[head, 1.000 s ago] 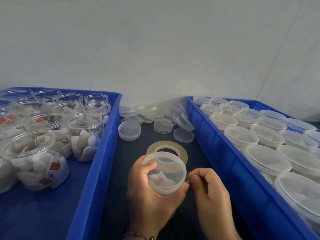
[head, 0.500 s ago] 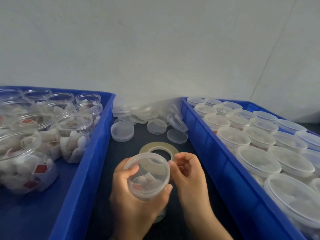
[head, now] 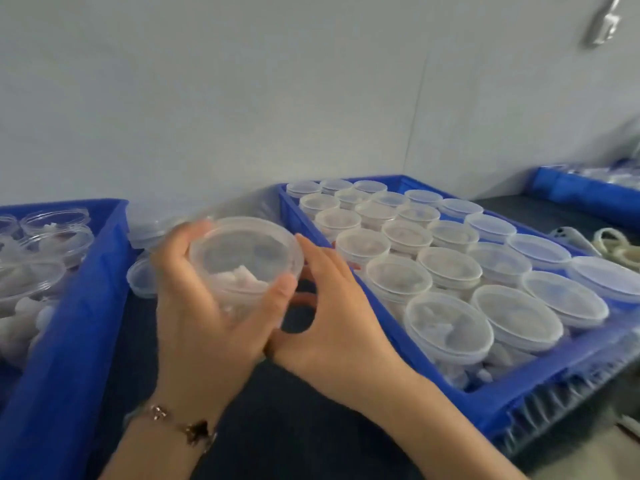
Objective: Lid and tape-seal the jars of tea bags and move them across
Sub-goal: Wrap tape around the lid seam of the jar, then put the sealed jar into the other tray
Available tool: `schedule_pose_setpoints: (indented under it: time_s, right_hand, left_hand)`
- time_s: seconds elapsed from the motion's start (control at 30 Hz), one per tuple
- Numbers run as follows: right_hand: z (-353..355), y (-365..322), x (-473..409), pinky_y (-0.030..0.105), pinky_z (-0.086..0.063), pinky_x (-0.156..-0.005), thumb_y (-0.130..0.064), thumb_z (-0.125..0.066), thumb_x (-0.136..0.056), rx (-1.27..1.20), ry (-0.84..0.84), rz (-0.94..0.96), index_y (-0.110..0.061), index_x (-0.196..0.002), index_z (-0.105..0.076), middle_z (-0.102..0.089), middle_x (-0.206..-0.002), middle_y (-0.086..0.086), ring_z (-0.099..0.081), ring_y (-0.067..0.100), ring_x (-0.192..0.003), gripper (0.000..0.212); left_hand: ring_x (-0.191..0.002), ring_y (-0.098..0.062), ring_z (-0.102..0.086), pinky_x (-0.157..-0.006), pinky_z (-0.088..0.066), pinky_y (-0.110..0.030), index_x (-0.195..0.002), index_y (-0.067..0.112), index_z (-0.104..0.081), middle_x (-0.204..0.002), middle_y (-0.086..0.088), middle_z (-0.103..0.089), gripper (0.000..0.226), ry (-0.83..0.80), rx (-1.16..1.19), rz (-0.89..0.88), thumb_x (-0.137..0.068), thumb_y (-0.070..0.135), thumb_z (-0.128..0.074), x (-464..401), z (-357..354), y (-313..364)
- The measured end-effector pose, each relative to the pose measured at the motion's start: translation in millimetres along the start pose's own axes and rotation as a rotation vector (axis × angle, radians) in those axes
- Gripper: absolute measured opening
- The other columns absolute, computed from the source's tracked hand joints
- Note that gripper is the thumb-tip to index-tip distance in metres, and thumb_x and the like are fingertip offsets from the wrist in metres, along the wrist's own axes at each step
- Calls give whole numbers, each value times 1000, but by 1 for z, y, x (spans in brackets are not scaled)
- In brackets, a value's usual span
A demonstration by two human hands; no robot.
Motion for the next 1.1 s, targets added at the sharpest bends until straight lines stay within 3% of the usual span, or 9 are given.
schedule_pose_setpoints:
  time_s: [0.1, 0.17, 0.23, 0.37, 0.47, 0.6, 0.7, 0.93, 1.1]
  right_hand:
    - [50, -15, -10, 25, -50, -88, -40, -79, -61, 46, 132, 17, -40, -140, -24, -38, -122, -23, -43, -12, -112, 96]
    - [85, -24, -15, 9, -43, -75, -47, -79, -62, 151, 250, 42, -49, -138, -19, -35, -114, -19, -37, -27, -95, 97]
    - [123, -29, -23, 5, -35, -66, -53, -79, -62, 265, 349, 56, -50, -131, -37, -41, -108, -19, -44, -18, -88, 81]
    - [189, -29, -63, 18, -41, -72, -51, -80, -64, 499, 427, 73, -43, -131, -50, -52, -125, -9, -57, 12, -103, 74]
    - [228, -14, -113, 32, -45, -80, -40, -80, -69, 684, 444, 100, -38, -134, -50, -49, -134, -2, -56, 23, -110, 72]
    - [267, 43, -176, 30, -39, -97, -33, -81, -70, 661, 441, 58, -31, -138, -48, -45, -140, 3, -50, 24, -120, 76]
    - [289, 92, -204, 27, -36, -98, -33, -83, -70, 600, 497, 29, -24, -139, -47, -50, -136, 9, -49, 25, -122, 79]
    - [315, 202, -246, 13, -26, -89, -39, -78, -73, 533, 553, -116, -21, -140, -47, -48, -139, 10, -44, 22, -127, 76]
    - [302, 253, -278, 30, -30, -105, -34, -73, -81, 508, 554, -184, -22, -144, -39, -32, -151, 13, -35, 27, -135, 73]
  left_hand:
    - [-121, -12, -47, -96, -46, -47, -127, 36, -33, -129, 5, -41, 55, -144, 93, -10, -77, 48, -55, -30, -40, 36]
    - [-124, -9, -44, -101, -42, -42, -122, 47, -38, -127, 15, -43, 46, -249, 128, -21, -77, 50, -49, -44, -71, 59]
    - [-124, -8, -42, -102, -39, -36, -125, 53, -38, -124, 27, -44, 50, -303, 56, -44, -76, 58, -43, -61, -96, 76]
    - [-129, -18, -42, -105, -36, -46, -138, 32, -43, -139, 4, -49, 78, -456, -263, -159, -75, 76, -34, -108, -157, 80]
    - [-133, -24, -35, -108, -30, -47, -143, 29, -40, -142, -1, -46, 79, -597, -384, -237, -81, 78, -31, -143, -215, 64]
    - [-121, -30, -41, -101, -34, -38, -136, 24, -50, -125, -9, -52, 62, -533, -427, -317, -85, 59, -48, -178, -277, 46]
    - [-124, -22, -44, -99, -33, -30, -131, 20, -53, -135, -3, -52, 42, -519, -358, -301, -93, 37, -54, -183, -324, 27]
    - [-146, -18, -7, -114, -20, -40, -152, 22, -1, -160, 1, 7, 67, -887, -517, -200, -99, 45, -35, -155, -430, -58]
    - [-146, -13, 6, -117, -9, -50, -150, 25, 14, -158, 7, 18, 64, -914, -549, -40, -102, 41, -25, -157, -466, -105]
Point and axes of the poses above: each hand's wrist, its own x-axis away from the middle knuckle, its own z-axis out of the back of the hand, y = z × x, the point moved 10 cm from there along -x, towards the middle knuckle
